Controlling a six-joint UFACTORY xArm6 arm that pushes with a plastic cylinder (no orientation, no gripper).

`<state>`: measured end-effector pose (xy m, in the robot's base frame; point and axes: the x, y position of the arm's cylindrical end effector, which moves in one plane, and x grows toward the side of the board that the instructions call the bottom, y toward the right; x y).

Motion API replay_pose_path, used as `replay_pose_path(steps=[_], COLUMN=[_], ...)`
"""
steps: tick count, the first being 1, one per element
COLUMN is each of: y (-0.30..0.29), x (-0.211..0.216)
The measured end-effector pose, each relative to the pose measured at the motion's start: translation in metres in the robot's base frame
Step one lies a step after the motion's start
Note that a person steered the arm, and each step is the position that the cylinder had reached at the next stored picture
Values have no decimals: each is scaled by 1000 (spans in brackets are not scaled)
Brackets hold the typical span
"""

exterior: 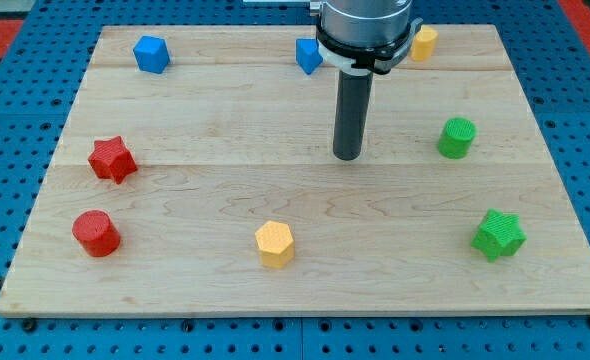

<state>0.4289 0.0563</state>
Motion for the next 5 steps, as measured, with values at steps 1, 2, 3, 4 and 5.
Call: replay_pose_path(steps=[1,2,3,4,5], y=[0,0,-1,-1,1], x=[0,-1,-1,0,23])
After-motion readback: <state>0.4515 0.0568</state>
